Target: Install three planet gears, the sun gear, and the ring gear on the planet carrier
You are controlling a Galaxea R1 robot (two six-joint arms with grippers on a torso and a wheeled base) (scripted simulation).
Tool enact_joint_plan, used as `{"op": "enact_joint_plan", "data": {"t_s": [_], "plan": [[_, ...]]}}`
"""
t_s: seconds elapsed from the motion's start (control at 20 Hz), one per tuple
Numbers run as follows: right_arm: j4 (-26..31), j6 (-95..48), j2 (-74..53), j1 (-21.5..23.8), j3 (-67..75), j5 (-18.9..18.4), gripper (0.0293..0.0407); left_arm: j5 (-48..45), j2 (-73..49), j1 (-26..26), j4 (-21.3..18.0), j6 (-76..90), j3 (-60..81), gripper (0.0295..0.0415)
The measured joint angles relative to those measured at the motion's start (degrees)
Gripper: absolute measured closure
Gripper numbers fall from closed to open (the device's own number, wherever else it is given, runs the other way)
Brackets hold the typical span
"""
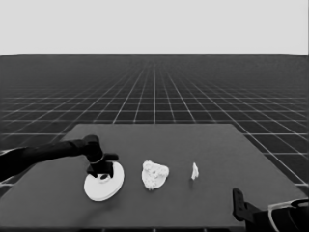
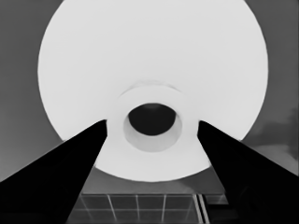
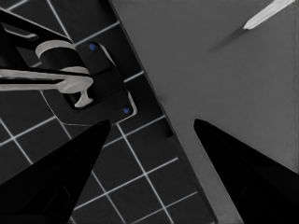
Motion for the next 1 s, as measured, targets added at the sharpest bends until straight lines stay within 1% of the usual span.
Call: {"op": "enact_joint_plan", "data": {"t_s": [0.05, 0.5, 0.55, 0.6, 0.65, 0.8, 1.0], "plan": [[0.0, 0.0, 0.0, 0.0, 0.0, 0.0, 0.0315, 0.0, 0.0, 0.0, 0.0, 0.0, 0.0, 0.0361], [0.0, 0.0, 0.0, 0.0, 0.0, 0.0, 0.0315, 0.0, 0.0, 0.0, 0.0, 0.0, 0.0, 0.0362], [0.0, 0.0, 0.0, 0.0, 0.0, 0.0, 0.0315, 2.8, -1.5, -4.1, -3.9, -1.4, 3.7, 0.0362], [0.0, 0.0, 0.0, 0.0, 0.0, 0.0, 0.0315, 4.3, -2.2, -7.6, -6.6, -2.0, 5.2, 0.0362], [0.0, 0.0, 0.0, 0.0, 0.0, 0.0, 0.0315, 5.1, -2.4, -9.6, -8.3, -2.2, 5.8, 0.0362], [0.0, 0.0, 0.0, 0.0, 0.0, 0.0, 0.0315, 6.0, -2.6, -11.9, -10.3, -2.3, 6.1, 0.0362], [0.0, 0.0, 0.0, 0.0, 0.0, 0.0, 0.0315, 6.2, -2.6, -12.3, -10.8, -2.3, 6.1, 0.0362]]}}
